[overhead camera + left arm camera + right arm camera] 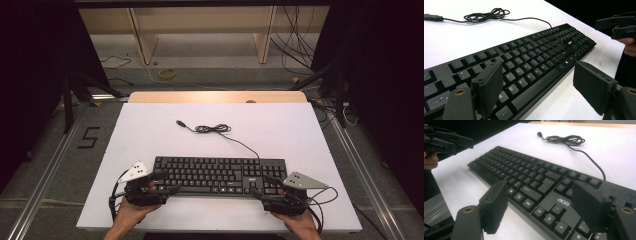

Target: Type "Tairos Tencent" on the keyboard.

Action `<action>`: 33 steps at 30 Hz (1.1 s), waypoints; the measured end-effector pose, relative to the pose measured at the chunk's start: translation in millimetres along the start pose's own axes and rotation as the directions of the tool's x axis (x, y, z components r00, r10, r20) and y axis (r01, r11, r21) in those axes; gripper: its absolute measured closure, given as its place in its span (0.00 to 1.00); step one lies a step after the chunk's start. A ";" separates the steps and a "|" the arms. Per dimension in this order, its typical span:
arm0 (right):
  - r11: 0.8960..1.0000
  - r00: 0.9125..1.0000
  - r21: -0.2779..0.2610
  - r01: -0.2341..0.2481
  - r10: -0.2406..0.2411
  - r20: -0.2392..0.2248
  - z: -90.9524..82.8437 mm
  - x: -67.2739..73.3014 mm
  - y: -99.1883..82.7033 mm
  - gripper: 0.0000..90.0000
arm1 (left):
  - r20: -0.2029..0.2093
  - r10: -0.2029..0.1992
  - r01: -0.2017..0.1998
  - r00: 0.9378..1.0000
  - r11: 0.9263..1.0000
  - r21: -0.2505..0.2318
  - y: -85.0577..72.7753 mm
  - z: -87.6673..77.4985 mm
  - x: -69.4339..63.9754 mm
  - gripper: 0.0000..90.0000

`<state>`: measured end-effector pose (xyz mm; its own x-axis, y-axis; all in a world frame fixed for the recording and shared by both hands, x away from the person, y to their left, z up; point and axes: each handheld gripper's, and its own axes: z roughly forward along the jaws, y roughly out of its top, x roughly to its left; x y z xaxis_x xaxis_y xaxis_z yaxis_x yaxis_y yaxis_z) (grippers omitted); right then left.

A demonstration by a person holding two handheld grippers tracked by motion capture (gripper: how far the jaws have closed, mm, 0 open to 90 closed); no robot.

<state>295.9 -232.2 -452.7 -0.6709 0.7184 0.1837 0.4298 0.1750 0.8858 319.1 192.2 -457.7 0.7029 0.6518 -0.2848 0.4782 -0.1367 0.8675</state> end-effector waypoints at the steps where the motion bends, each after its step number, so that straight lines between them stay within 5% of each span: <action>1: 1.000 1.000 0.000 0.001 -0.001 0.000 0.0 0.0 0.0 0.34 | 0.000 0.001 -0.001 1.000 1.000 0.000 0.0 0.0 0.1 0.27; 15: 1.000 1.000 0.004 0.004 -0.004 -0.010 4.1 3.5 2.0 0.34 | -0.015 -0.007 0.007 1.000 1.000 -0.005 0.3 -0.6 2.0 0.27; 23: 1.000 0.999 0.027 0.005 -0.004 -0.035 20.6 12.6 18.0 0.35 | -0.065 -0.051 0.050 0.997 0.999 -0.008 0.8 -4.2 9.9 0.27; 33: 0.996 0.996 0.081 0.038 -0.031 -0.084 61.1 25.4 38.9 0.36 | -0.136 -0.080 0.084 0.987 0.996 0.025 -0.2 -7.4 19.9 0.36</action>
<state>332.5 -166.0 -439.7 -0.7322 0.6537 0.1912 0.4519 0.2562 0.8545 329.1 210.8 -460.5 0.5840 0.7561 -0.2953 0.5486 -0.0995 0.8301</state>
